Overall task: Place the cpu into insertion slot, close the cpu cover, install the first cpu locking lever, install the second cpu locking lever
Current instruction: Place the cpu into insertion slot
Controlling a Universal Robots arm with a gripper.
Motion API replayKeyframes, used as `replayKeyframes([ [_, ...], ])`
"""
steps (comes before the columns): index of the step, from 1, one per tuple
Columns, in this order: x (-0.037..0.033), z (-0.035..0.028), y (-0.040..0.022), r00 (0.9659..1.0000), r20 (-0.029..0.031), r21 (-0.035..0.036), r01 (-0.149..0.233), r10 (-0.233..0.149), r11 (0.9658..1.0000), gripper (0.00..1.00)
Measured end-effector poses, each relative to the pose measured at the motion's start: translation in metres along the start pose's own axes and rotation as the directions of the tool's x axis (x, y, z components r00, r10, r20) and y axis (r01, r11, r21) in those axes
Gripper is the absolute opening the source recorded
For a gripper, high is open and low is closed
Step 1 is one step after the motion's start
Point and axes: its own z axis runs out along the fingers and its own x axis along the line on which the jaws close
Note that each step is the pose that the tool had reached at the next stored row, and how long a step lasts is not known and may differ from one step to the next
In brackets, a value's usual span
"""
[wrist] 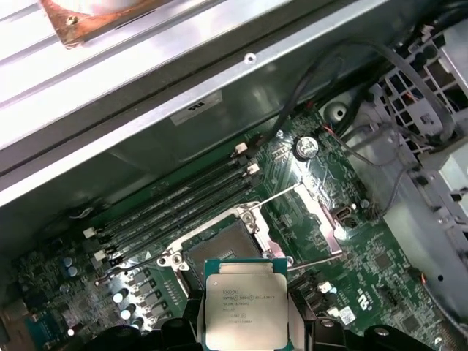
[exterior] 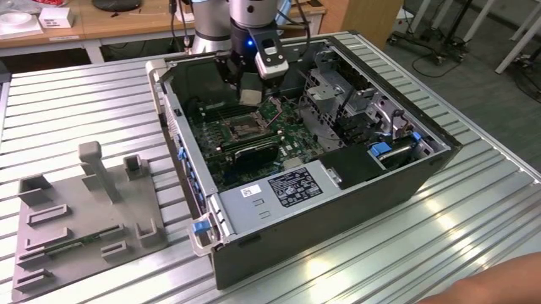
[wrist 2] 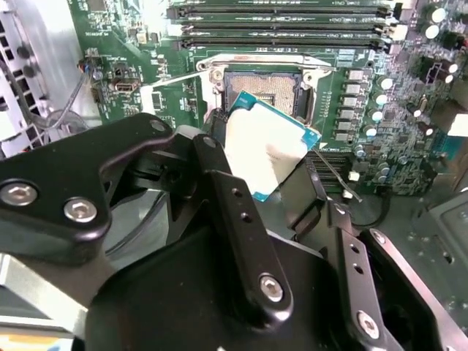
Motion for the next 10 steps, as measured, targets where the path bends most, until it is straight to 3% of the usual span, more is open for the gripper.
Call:
replayKeyframes([
  [5, 0.0025, 0.0003, -0.0015, 0.9989, 0.0054, 0.0018, -0.047, 0.047, 0.9989, 0.54],
  [10, 0.0053, 0.0006, -0.0032, 0.9956, 0.0108, 0.0033, -0.093, 0.093, 0.9956, 0.54],
])
